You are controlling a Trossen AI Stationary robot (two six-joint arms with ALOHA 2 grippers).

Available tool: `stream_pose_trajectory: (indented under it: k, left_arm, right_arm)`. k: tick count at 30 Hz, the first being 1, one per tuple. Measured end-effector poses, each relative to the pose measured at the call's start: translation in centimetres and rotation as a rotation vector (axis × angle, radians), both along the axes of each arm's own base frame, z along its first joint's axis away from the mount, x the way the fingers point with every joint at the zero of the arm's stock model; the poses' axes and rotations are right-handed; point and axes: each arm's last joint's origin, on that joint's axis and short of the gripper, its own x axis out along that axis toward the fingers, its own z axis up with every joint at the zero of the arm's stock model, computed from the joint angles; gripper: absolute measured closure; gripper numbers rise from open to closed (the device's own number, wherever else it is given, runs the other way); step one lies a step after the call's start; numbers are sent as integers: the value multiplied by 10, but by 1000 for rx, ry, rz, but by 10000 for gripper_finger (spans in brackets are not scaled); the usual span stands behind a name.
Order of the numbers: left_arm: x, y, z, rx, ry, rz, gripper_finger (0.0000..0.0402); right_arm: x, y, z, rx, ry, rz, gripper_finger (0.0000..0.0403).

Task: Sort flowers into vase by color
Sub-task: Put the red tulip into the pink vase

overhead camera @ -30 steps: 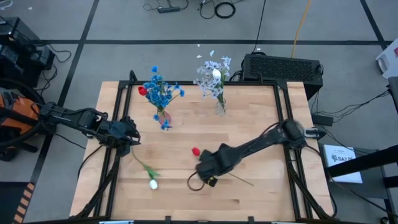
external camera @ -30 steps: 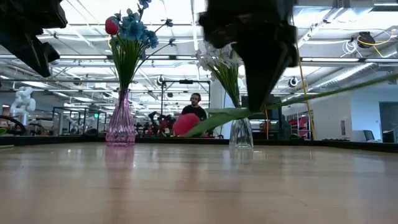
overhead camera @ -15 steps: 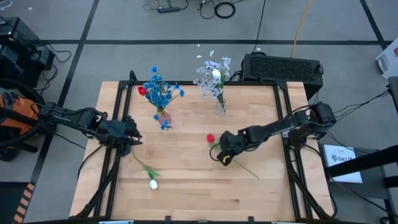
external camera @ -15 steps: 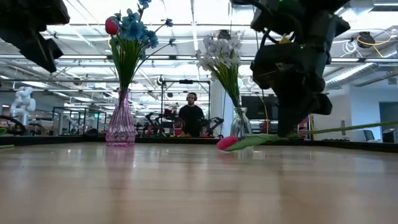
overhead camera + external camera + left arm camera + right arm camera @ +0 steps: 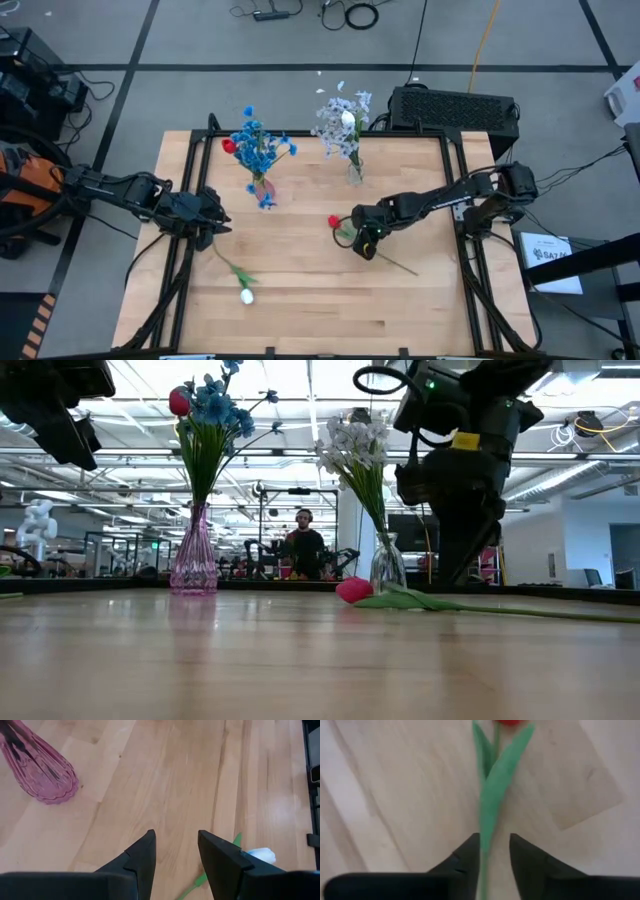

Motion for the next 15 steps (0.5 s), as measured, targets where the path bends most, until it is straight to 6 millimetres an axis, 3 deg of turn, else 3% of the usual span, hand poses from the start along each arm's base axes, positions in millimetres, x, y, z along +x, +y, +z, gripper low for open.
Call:
stream_pose_trajectory:
  k: [6, 11, 15]
  left_arm:
    - [0, 1, 0, 16, -4, 18, 249]
    - [2, 2, 1, 57, -30, 61, 249]
    - [4, 3, 3, 83, -67, 94, 249]
  right_arm:
    - [4, -6, 10, -57, 10, 115, 243]
    - [23, -3, 31, -175, -19, 169, 232]
    - [47, -2, 30, -198, 49, 216, 232]
